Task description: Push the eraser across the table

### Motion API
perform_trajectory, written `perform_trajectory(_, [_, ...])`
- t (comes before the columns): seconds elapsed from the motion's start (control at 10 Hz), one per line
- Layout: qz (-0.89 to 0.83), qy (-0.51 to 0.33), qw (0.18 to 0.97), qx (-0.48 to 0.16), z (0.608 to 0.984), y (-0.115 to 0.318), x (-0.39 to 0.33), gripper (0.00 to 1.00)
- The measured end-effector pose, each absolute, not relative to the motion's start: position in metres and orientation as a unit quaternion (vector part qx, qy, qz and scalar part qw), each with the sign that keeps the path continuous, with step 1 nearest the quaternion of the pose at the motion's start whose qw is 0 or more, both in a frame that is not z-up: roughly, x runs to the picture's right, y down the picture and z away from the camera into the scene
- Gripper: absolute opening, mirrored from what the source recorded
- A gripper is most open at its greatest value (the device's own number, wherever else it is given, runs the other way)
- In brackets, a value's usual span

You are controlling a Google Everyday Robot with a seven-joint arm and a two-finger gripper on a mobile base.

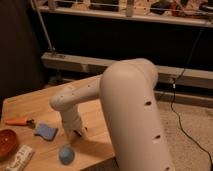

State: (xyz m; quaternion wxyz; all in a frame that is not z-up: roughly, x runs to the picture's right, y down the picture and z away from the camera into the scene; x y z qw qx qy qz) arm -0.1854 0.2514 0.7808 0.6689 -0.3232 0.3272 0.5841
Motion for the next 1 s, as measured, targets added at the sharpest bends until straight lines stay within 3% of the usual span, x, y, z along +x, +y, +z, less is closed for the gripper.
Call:
perform_trajectory(0.4, [0.568, 0.270, 0.735, -0.254, 0.799, 0.200, -0.222, 0.04])
perform_trajectory(0.7, [0.560, 0.280, 0.747, -0.222, 0.794, 0.190, -0.212, 0.00])
perform_trajectory(1.0, [0.567, 0.323, 0.716, -0.250, 0.788, 0.223, -0.197, 0.00])
